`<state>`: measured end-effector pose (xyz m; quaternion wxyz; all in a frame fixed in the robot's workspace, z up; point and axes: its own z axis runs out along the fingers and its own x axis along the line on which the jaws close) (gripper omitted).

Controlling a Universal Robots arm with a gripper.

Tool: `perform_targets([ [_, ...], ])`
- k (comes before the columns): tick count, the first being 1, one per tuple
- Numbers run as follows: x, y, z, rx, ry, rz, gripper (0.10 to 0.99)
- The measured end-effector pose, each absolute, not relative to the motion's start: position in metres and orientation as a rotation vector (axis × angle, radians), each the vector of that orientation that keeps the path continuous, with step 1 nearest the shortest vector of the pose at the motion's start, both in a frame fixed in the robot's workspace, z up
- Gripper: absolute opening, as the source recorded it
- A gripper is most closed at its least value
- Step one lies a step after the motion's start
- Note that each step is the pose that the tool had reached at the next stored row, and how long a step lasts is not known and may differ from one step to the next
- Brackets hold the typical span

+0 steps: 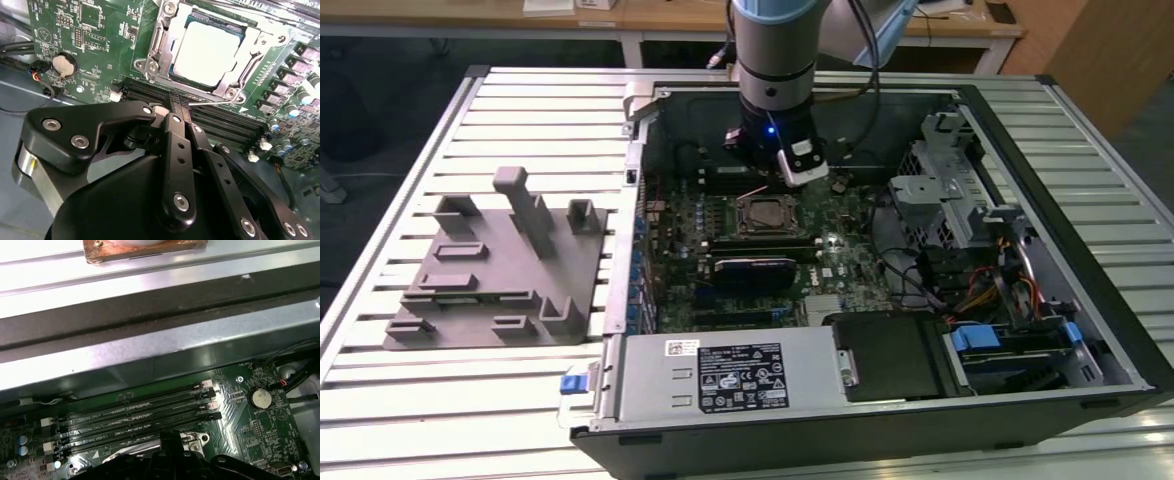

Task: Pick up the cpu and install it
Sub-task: 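Install the first cpu locking lever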

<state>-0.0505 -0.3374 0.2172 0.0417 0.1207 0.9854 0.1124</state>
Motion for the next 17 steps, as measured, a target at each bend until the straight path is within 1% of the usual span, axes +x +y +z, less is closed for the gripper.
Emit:
perform_targets([
  [5,-0.0506,-0.3367,0.2149,0.425,3.003,0.338,0.106],
  [7,-0.0507,-0.3359,0.2109,0.527,2.977,0.330,0.106],
  [17,-0.0523,-0.3331,0.2104,0.531,2.976,0.330,0.106],
])
